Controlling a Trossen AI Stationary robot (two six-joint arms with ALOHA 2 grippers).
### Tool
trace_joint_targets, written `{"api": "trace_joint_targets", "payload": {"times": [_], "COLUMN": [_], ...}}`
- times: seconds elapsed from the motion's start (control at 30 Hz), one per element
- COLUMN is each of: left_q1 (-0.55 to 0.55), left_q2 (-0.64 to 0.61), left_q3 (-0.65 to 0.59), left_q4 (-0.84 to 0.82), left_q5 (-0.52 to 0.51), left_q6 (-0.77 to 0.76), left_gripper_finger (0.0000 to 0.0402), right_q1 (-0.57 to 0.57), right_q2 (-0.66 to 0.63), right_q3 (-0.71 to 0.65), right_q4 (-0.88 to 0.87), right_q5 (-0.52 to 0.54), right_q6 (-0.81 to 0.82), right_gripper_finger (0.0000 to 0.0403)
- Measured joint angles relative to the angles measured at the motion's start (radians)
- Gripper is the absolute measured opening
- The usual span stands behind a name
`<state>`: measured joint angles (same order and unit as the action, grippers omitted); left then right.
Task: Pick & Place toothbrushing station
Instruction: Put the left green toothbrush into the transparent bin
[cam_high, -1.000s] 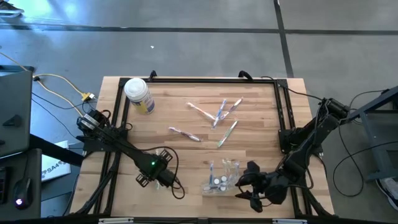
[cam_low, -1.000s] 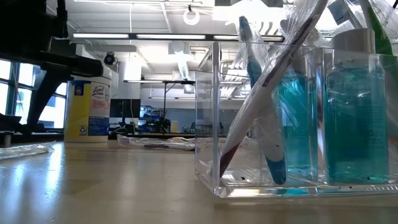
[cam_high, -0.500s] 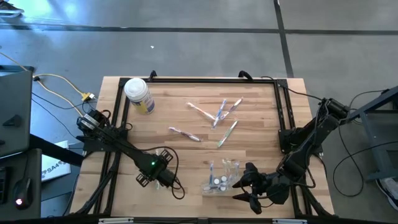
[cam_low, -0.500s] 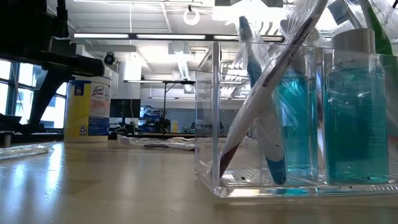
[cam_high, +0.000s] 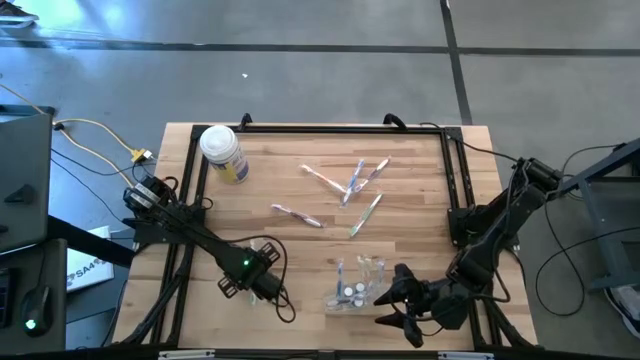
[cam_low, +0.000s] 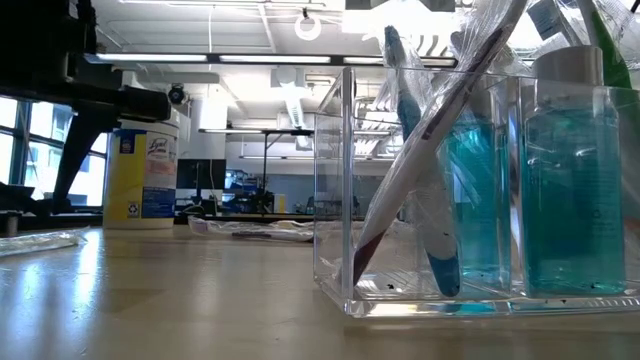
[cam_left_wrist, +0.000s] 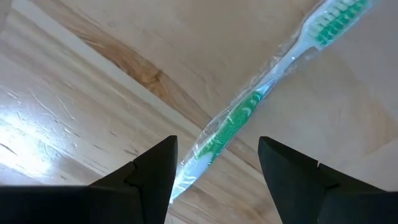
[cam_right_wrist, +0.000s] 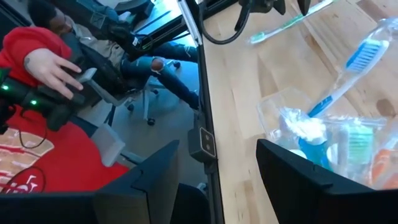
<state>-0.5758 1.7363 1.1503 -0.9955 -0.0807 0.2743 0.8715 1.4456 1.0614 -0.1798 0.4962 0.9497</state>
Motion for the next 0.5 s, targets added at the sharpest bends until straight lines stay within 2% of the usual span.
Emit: {"api": "trace_joint_targets", "payload": {"times": [0.17,0.5], "left_q1": [0.0,0.0], "left_q2": [0.0,-0.001], "left_q3": [-0.008,-0.126], "left_q4": [0.012,0.157], "left_q5": [0.002,0.04], "left_q6": [0.009,0.015], "left_gripper_finger": [0.0221,0.0221], "right_q1": [0.0,0.007], "right_q2": [0.0,0.001], "right_q3": [0.0,0.0], "right_q4": [0.029,0.05], "right_q5": [0.002,0.003], "right_q6": [-0.001,-0.005], "right_gripper_finger": [0.0203,0.0203]}}
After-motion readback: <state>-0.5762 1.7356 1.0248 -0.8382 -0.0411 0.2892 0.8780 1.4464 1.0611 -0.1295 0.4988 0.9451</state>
